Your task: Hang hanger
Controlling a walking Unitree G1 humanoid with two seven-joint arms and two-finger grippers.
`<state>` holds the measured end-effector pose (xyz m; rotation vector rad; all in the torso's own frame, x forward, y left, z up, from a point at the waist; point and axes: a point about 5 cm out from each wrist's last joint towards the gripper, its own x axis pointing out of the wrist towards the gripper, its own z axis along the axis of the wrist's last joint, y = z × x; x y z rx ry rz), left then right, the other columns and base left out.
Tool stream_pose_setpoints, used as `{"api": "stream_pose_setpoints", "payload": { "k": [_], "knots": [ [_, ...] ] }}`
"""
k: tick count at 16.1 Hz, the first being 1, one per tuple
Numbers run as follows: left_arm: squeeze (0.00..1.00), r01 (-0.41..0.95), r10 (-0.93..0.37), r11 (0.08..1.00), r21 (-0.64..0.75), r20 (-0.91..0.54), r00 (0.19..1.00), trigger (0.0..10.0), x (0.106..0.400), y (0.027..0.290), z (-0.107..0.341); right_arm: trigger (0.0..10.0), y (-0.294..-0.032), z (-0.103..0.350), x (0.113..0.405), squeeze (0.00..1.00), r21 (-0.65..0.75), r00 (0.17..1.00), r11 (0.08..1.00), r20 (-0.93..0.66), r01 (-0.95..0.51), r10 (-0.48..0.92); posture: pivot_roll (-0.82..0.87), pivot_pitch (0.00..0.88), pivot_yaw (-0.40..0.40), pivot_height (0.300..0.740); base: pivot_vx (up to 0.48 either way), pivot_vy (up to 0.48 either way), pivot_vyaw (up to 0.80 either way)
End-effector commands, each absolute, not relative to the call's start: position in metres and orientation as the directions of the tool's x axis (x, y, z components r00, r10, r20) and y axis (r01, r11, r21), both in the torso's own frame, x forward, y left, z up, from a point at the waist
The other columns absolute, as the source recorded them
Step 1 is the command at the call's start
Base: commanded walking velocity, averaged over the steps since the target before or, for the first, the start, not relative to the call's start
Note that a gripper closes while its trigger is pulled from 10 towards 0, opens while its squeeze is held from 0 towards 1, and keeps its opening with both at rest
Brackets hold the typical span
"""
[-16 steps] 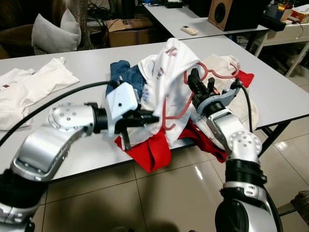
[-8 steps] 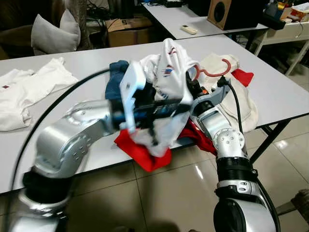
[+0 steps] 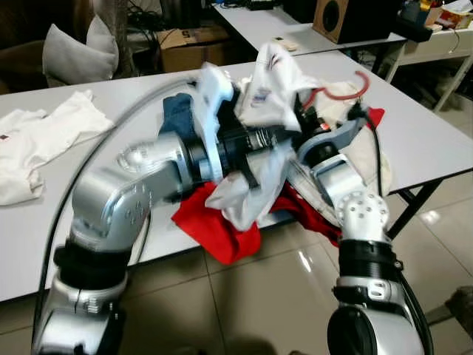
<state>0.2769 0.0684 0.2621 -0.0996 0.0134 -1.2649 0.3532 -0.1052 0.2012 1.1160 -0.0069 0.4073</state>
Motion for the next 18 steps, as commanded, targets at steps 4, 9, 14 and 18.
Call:
{"api": "stream_pose_setpoints", "payload": {
  "k": [4, 9, 14, 18],
  "knots": [
    [1.0, 0.973, -0.975, 0.22, -0.076, -0.011, 0.22, 10.0, 0.264, 0.066, 0.262, 10.0, -0.116, 0.196, 0.351, 0.0, 0.906, 0.94, 0.316, 0.193, -0.281, 0.282, -0.14, 0.0, 0.054, 0.719, 0.0, 0.0, 0.0],
    [1.0, 0.97, -0.971, 0.233, -0.075, -0.071, 0.228, 10.0, 0.258, 0.071, 0.256, 10.0, -0.12, 0.193, 0.352, 0.0, 0.912, 0.943, 0.319, 0.168, -0.259, 0.286, -0.13, 0.0, 0.029, 0.719, 0.0, 0.0, 0.0],
    [1.0, 0.943, -0.941, 0.332, -0.022, -0.076, 0.33, 10.0, 0.268, 0.075, 0.261, 10.0, -0.123, 0.189, 0.351, 0.0, 0.895, 0.943, 0.369, 0.14, -0.25, 0.3, -0.12, 0.0, 0.023, 0.719, 0.0, 0.0, 0.0],
    [1.0, 0.851, -0.845, 0.524, 0.04, -0.105, 0.525, 10.0, 0.286, 0.097, 0.252, 10.0, -0.129, 0.192, 0.345, 0.0, 0.864, 0.94, 0.416, 0.166, -0.285, 0.3, -0.14, 0.0, 0.037, 0.719, 0.0, 0.0, 0.0]
  ]
}}
